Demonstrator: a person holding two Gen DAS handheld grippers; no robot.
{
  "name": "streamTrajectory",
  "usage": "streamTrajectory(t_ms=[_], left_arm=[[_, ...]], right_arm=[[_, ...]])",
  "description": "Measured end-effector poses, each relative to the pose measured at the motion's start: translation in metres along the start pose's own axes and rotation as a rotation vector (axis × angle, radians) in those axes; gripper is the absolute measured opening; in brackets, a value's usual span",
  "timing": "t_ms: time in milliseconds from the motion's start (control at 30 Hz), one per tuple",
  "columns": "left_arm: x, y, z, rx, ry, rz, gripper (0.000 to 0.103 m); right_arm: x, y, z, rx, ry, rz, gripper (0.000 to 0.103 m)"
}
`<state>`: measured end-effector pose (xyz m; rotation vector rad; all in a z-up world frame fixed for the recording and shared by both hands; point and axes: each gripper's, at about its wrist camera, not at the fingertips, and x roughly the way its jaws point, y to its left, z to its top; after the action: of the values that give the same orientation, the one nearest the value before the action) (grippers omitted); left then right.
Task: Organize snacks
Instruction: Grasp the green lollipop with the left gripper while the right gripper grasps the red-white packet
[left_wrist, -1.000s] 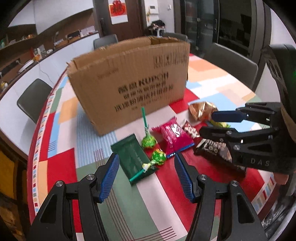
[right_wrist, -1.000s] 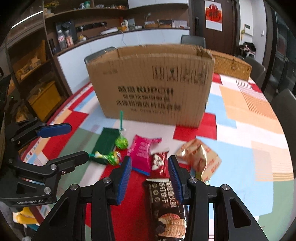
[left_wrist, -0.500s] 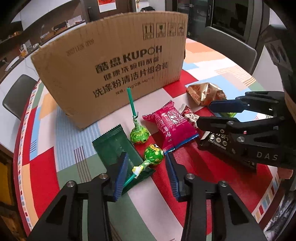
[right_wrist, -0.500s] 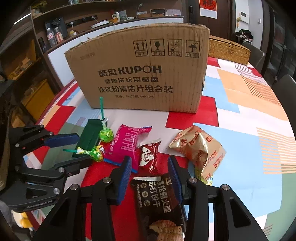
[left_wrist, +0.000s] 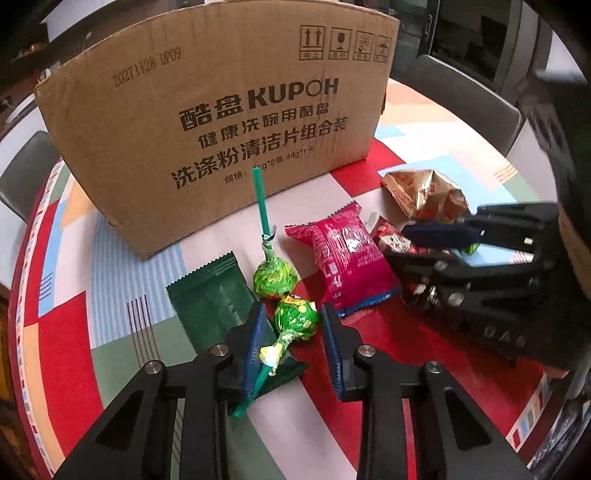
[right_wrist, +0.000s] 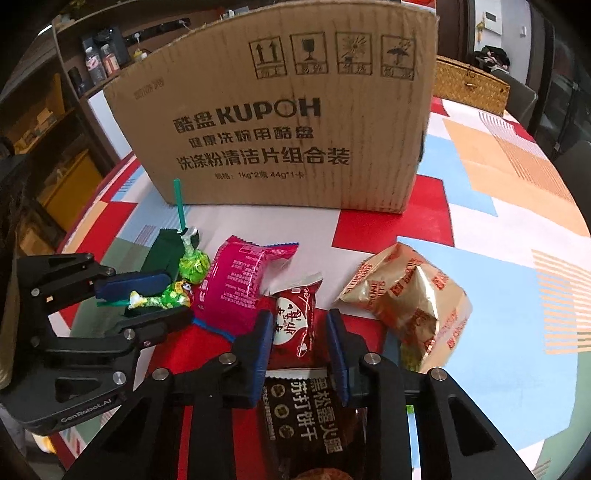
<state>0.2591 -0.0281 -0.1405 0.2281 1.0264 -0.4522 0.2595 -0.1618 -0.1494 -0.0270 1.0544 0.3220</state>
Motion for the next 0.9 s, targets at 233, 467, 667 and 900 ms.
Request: streamTrajectory(t_ms=[233, 467, 667, 900], left_arm=[[0.004, 0.000, 0.001, -0.010, -0.006, -0.002, 0.026], [-0.003, -0.001, -0.002, -0.041, -0.027, -0.002, 0.026], [-0.025, -0.001, -0.007, -0.075, -0.081, 0.015, 0.026], [-0.049, -0.004, -0.009, -0.110, -0.140, 0.022, 0.026]], right_arm=[[0.005, 0.005, 0.000, -0.024, 0.005, -0.024, 0.024], [0.004, 0.005, 0.000, 0.003, -0.002, -0.006, 0.023], [-0.011, 0.008, -0.001, -0.005, -0.039, -0.005, 0.023], [-0.028, 0.010, -0.001, -0.005, -0.081, -0.004, 0.023]])
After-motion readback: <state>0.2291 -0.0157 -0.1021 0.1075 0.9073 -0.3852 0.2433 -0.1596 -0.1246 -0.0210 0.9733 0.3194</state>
